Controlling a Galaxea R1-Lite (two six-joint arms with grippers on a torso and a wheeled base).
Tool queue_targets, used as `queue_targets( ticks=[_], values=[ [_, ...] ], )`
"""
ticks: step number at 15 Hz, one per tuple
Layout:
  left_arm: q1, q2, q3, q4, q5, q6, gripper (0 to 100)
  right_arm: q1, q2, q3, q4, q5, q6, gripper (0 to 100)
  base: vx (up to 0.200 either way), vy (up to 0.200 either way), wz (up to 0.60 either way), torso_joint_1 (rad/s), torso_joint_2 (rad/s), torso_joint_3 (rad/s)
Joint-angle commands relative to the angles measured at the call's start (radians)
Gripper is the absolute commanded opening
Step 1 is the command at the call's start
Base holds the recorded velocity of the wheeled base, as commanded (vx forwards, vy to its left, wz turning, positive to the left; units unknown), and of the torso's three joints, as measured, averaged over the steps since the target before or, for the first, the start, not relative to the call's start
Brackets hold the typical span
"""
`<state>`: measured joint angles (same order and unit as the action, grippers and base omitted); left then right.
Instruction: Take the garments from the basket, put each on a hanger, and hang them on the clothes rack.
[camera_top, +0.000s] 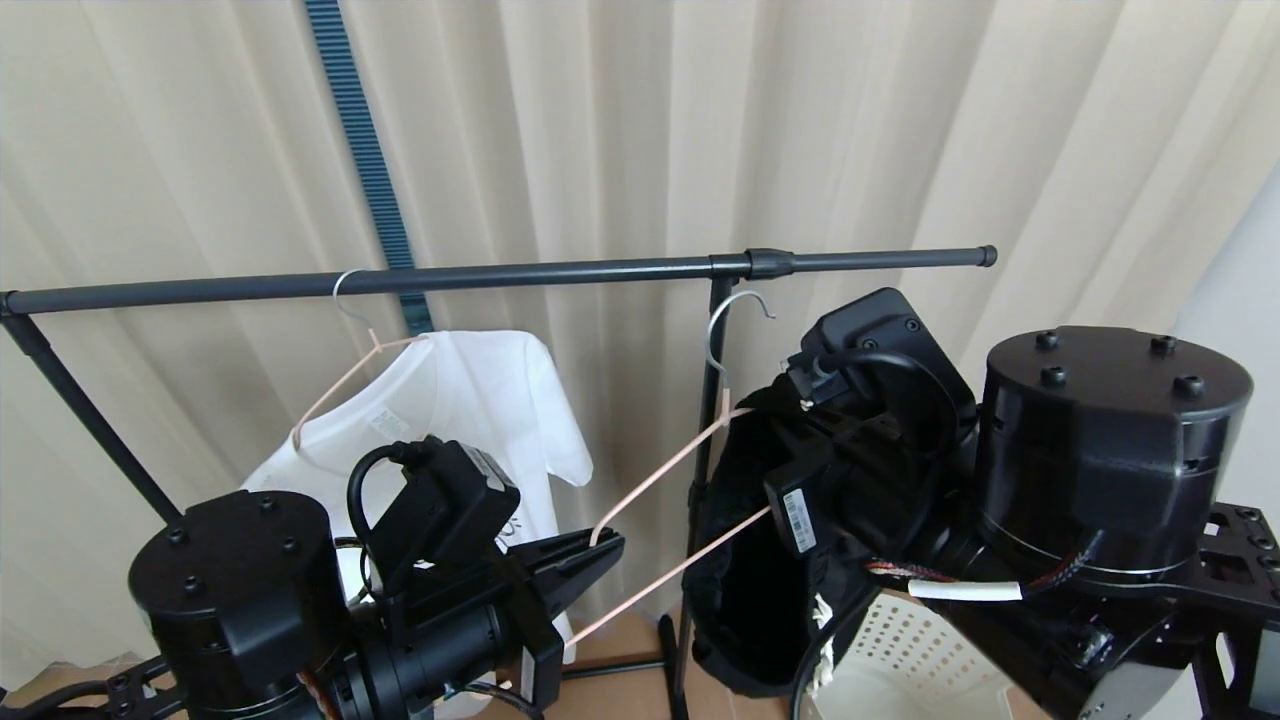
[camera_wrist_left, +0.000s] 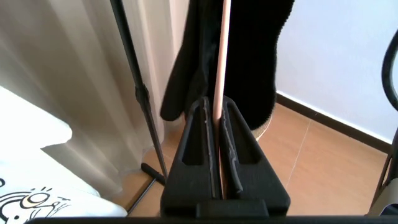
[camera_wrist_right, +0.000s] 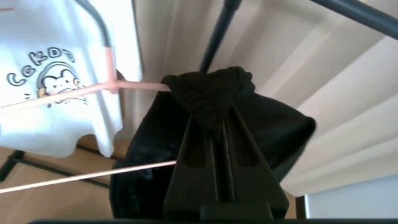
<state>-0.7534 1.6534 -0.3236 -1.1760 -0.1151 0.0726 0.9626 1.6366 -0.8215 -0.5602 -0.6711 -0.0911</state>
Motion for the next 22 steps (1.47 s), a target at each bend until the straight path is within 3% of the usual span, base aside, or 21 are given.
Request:
queue_targets(
  ticks=[1, 4, 8, 20, 21, 22],
  values=[
    [-0.001, 0.002, 0.011, -0.011, -0.001, 0.0, 0, 0.044, 0.006, -0.007, 0.0, 0.001, 0.019, 0, 0.0, 0.0, 0.0, 0.0, 0.0, 0.0],
    [-0.003, 0.0, 0.041, -0.051, -0.008, 0.001, 0, 0.067, -0.001, -0.015, -0.001, 0.001, 0.044, 0, 0.0, 0.0, 0.0, 0.0, 0.0, 0.0],
    [-0.014, 0.0, 0.123, -0.157, -0.031, 0.004, 0, 0.036, -0.031, -0.048, -0.007, -0.048, 0.042, 0, 0.0, 0.0, 0.0, 0.0, 0.0, 0.0],
    [-0.012, 0.0, 0.123, -0.232, -0.04, 0.012, 0, 0.094, -0.023, -0.028, -0.006, -0.05, 0.057, 0, 0.0, 0.0, 0.0, 0.0, 0.0, 0.0],
    [-0.012, -0.001, 0.124, -0.235, -0.04, 0.01, 0, 0.094, -0.023, -0.028, -0.004, -0.05, 0.057, 100, 0.0, 0.0, 0.0, 0.0, 0.0, 0.0],
    [-0.012, -0.001, 0.124, -0.235, -0.04, 0.01, 0, 0.094, -0.023, -0.027, -0.003, -0.05, 0.056, 100, 0.0, 0.0, 0.0, 0.0, 0.0, 0.0]
  ],
)
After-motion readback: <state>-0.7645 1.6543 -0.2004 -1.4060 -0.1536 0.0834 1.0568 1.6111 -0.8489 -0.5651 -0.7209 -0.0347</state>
